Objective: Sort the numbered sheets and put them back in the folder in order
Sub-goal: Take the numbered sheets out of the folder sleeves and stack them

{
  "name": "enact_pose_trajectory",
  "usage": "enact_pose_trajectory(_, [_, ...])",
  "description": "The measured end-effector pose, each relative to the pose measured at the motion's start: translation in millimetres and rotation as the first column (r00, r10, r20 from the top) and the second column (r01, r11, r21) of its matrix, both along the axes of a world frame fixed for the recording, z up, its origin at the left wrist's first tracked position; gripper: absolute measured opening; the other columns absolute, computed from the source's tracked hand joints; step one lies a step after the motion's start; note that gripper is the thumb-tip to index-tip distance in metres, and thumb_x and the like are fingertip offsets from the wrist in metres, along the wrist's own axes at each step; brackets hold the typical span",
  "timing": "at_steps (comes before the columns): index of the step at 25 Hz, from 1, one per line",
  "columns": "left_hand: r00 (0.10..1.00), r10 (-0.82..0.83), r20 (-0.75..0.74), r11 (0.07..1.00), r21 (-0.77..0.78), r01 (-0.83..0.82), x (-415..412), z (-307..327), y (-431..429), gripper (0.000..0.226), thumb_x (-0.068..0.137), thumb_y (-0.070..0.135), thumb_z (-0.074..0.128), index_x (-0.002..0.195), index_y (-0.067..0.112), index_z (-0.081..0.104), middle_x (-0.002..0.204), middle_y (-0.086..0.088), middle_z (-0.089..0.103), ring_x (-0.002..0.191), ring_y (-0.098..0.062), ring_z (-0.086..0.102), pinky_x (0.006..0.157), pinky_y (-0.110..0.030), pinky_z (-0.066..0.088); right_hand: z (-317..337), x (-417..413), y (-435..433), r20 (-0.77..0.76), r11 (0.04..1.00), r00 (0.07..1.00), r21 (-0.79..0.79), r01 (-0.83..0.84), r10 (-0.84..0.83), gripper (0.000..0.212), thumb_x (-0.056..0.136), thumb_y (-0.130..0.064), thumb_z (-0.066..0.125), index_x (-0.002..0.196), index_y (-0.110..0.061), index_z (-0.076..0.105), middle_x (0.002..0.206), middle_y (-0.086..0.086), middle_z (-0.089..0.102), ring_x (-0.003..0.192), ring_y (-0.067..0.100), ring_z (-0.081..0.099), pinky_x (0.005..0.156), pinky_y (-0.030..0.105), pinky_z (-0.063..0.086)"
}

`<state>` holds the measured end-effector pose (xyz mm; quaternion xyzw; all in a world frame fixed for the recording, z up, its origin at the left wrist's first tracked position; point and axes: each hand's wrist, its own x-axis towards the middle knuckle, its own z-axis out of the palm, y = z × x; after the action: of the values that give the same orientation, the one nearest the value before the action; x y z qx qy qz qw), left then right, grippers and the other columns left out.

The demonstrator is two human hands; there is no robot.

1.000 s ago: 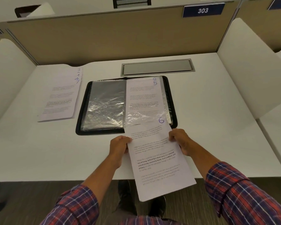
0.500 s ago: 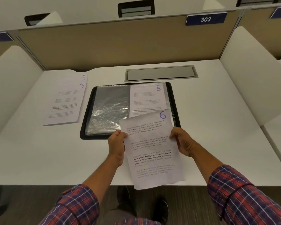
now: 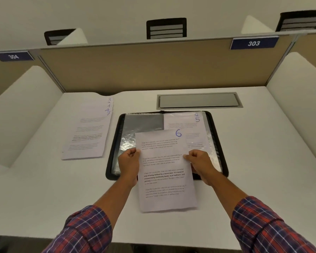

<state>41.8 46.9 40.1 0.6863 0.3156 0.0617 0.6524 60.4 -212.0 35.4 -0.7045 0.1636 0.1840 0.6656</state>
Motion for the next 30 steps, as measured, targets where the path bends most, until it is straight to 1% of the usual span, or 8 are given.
enact_pose_trajectory(3, [1.0, 0.014, -0.004, 0.999, 0.034, -0.014, 25.0, -1.1, 37.7, 0.008, 0.1, 0.019, 0.069, 0.094, 0.021, 0.074, 0.093, -0.002, 0.077, 0.085, -0.025, 0.076, 0.077, -0.044, 0.066, -2.7, 21.3, 40.1, 0.008, 0.999, 1.0, -0.041, 0.008, -0.007, 0.015, 0.098, -0.013, 0.07, 0.093, 0.001, 0.07, 0.094, 0.01, 0.08, 0.088, 0.029, 0.078, 0.081, 0.05, 0.065])
enact_pose_trajectory(6, [0.997, 0.069, -0.036, 0.996, 0.054, -0.067, 50.7, -4.6, 81.2, 0.001, 0.096, 0.023, 0.074, 0.095, 0.024, 0.074, 0.095, 0.0, 0.076, 0.086, -0.022, 0.075, 0.079, -0.044, 0.065, -6.1, 44.0, 84.0, 0.01, 0.996, 0.999, -0.079, 0.042, -0.041, 0.011, 0.094, -0.012, 0.075, 0.094, -0.001, 0.071, 0.092, 0.01, 0.08, 0.085, 0.029, 0.079, 0.08, 0.051, 0.065])
enact_pose_trajectory(10, [0.991, 0.123, -0.051, 0.987, 0.109, -0.117, 83.3, -4.8, 149.0, 0.011, 0.091, 0.022, 0.08, 0.101, 0.018, 0.076, 0.097, 0.002, 0.075, 0.092, -0.019, 0.072, 0.089, -0.041, 0.062, -6.9, 72.0, 152.8, 0.022, 0.987, 0.996, -0.14, 0.083, -0.081, 0.016, 0.089, -0.015, 0.081, 0.091, -0.006, 0.068, 0.089, 0.006, 0.079, 0.079, 0.024, 0.078, 0.07, 0.039, 0.064])
enact_pose_trajectory(13, [0.989, 0.137, -0.052, 0.981, 0.143, -0.129, 104.3, -7.1, 201.2, 0.012, 0.089, 0.021, 0.082, 0.1, 0.017, 0.076, 0.095, 0.003, 0.075, 0.092, -0.018, 0.071, 0.09, -0.039, 0.061, -7.8, 93.1, 206.6, 0.025, 0.974, 0.997, -0.214, 0.077, -0.073, 0.014, 0.092, -0.015, 0.078, 0.089, -0.004, 0.069, 0.088, 0.002, 0.078, 0.075, 0.019, 0.076, 0.056, 0.027, 0.055])
enact_pose_trajectory(18, [0.981, 0.178, -0.079, 0.961, 0.226, -0.156, 135.6, -14.0, 280.5, 0.01, 0.091, 0.022, 0.08, 0.099, 0.016, 0.076, 0.09, 0.007, 0.072, 0.089, -0.018, 0.071, 0.091, -0.042, 0.061, -14.8, 130.0, 292.5, 0.011, 0.962, 0.999, -0.272, 0.034, -0.032, 0.009, 0.091, -0.015, 0.075, 0.087, -0.008, 0.071, 0.089, 0.003, 0.077, 0.082, 0.022, 0.076, 0.07, 0.037, 0.063])
enact_pose_trajectory(21, [0.976, 0.203, -0.083, 0.945, 0.279, -0.173, 153.0, -18.8, 320.4, 0.006, 0.092, 0.022, 0.079, 0.095, 0.021, 0.074, 0.085, 0.01, 0.07, 0.087, -0.017, 0.07, 0.091, -0.039, 0.06, -20.1, 148.7, 335.2, 0.016, 0.958, 0.999, -0.284, 0.031, -0.027, 0.011, 0.089, -0.016, 0.078, 0.088, -0.008, 0.07, 0.092, 0.002, 0.075, 0.083, 0.021, 0.074, 0.067, 0.033, 0.06])
enact_pose_trajectory(24, [0.97, 0.223, -0.101, 0.927, 0.33, -0.178, 169.4, -26.4, 351.4, 0.009, 0.091, 0.023, 0.079, 0.098, 0.017, 0.076, 0.083, 0.01, 0.07, 0.084, -0.015, 0.068, 0.09, -0.036, 0.058, -27.1, 160.3, 368.8, 0.034, 0.943, 0.999, -0.332, -0.002, 0.014, 0.014, 0.089, -0.019, 0.08, 0.088, -0.01, 0.069, 0.092, 0.003, 0.073, 0.084, 0.02, 0.072, 0.074, 0.037, 0.062])
enact_pose_trajectory(30, [0.96, 0.208, -0.186, 0.883, 0.458, -0.102, 187.1, -49.6, 384.3, 0.007, 0.09, 0.032, 0.077, 0.094, 0.027, 0.075, 0.089, 0.006, 0.075, 0.089, -0.022, 0.071, 0.094, -0.05, 0.058, -38.1, 176.1, 405.9, 0.04, 0.88, 0.996, -0.472, -0.05, 0.078, 0.017, 0.091, -0.021, 0.079, 0.092, -0.01, 0.067, 0.084, -0.003, 0.066, 0.072, 0.009, 0.062, 0.061, 0.026, 0.055])
